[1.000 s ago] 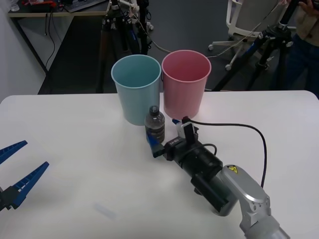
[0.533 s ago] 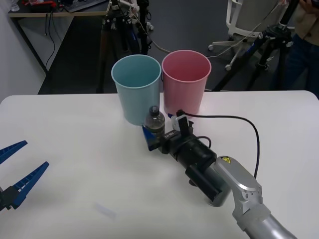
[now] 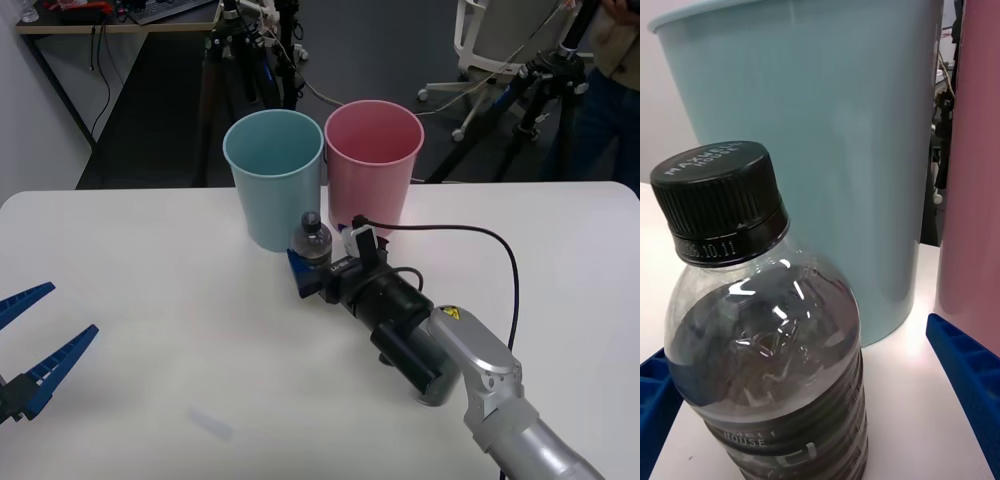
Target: Grasp the object on the table and drop it into the matching bin: aluminum can to the light blue bin, PET bottle to the pink bin.
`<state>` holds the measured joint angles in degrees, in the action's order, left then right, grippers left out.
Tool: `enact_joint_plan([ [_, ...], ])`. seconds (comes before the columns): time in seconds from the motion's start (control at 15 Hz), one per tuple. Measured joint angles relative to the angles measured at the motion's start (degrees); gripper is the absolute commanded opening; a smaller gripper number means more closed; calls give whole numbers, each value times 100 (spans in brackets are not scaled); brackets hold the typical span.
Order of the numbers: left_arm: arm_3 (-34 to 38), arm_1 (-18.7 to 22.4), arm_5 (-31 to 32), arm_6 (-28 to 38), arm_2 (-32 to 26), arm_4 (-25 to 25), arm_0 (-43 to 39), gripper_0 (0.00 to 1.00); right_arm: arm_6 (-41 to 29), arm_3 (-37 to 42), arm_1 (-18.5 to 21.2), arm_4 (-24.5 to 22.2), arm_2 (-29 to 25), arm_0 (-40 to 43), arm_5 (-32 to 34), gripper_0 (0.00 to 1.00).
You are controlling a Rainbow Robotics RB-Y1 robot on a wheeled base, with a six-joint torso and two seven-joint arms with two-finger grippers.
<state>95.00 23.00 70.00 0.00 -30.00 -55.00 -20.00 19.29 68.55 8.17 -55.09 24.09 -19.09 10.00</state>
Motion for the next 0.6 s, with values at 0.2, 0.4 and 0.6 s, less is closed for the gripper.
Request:
enact_joint_plan([
  [0.2, 0, 0, 0, 0, 0, 0, 0, 100, -7, 7, -6, 0, 7, -40, -54, 0],
  [0.4, 0, 0, 0, 0, 0, 0, 0, 100, -29, 8, -2, 5, 6, -51, -68, 0],
  [0.6, 0, 0, 0, 0, 0, 0, 0, 100, -30, 7, -1, 6, 3, -52, -59, 0],
])
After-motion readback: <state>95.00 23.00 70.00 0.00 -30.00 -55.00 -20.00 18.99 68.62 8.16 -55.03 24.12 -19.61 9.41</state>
